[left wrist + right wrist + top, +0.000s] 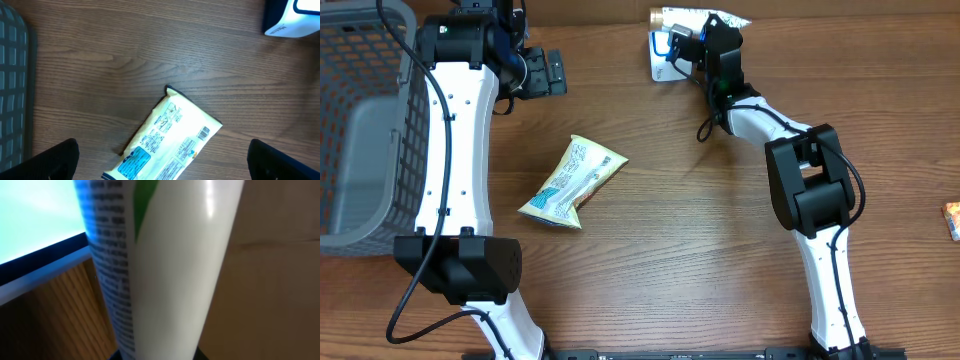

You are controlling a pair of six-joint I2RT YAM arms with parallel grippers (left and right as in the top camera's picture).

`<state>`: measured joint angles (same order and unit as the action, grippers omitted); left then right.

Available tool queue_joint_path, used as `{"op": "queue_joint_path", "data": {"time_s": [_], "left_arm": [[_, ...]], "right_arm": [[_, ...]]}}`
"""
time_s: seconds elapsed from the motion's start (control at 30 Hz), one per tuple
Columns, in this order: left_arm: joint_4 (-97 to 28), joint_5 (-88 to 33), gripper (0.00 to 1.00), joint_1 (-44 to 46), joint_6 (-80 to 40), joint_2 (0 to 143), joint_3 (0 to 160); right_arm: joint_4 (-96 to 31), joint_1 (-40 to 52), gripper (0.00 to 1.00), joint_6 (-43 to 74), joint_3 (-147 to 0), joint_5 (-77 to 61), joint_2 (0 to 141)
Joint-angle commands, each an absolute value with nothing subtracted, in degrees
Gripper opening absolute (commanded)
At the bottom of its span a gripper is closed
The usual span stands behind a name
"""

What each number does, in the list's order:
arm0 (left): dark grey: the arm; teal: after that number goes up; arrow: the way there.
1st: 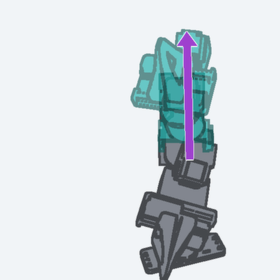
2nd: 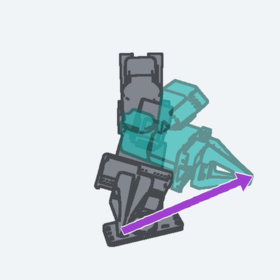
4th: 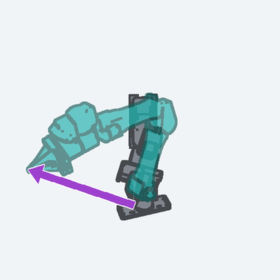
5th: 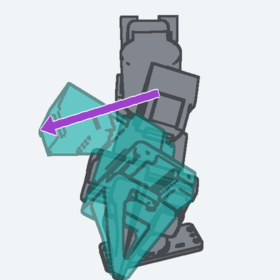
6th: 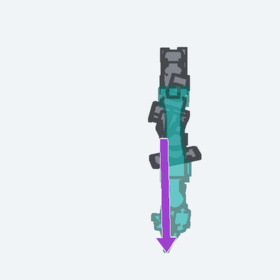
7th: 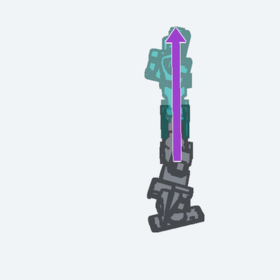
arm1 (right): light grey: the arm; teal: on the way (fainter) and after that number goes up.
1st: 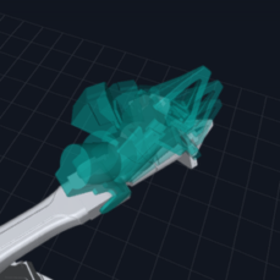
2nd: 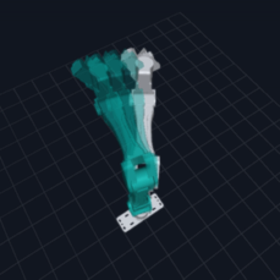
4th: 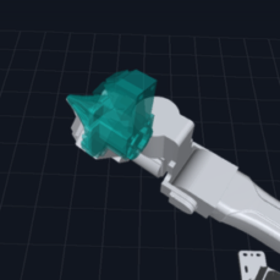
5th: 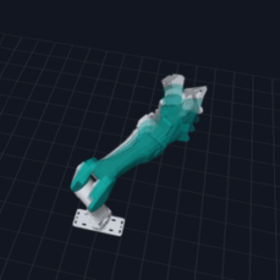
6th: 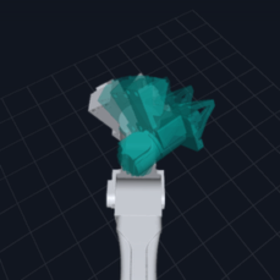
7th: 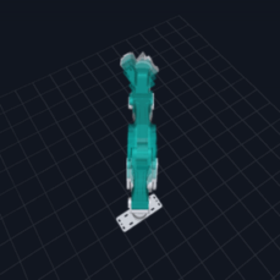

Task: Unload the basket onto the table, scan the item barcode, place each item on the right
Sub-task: 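Hold the tube barcode in front of the scanner, then carry the tube off to the right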

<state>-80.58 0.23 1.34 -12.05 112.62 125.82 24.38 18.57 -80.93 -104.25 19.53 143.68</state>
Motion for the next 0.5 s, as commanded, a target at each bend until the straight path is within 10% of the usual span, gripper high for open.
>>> {"op": "queue_joint_path", "data": {"time_s": [0.0, 0.23, 0.47], "left_arm": [[-80.53, 0.56, 1.00, 0.78, -12.84, 112.12, 125.62], [-80.53, 0.56, 1.00, 0.78, -12.84, 112.12, 125.62], [-80.53, 0.56, 1.00, 0.78, -12.84, 112.12, 125.62]], "right_arm": [[25.56, 19.99, 0.04, -78.61, -106.39, 20.69, 136.79], [22.68, 20.51, 0.04, -63.29, -106.39, 39.86, 128.75], [-7.97, 20.51, 0.04, -31.90, -106.39, 58.72, 123.81]]}}
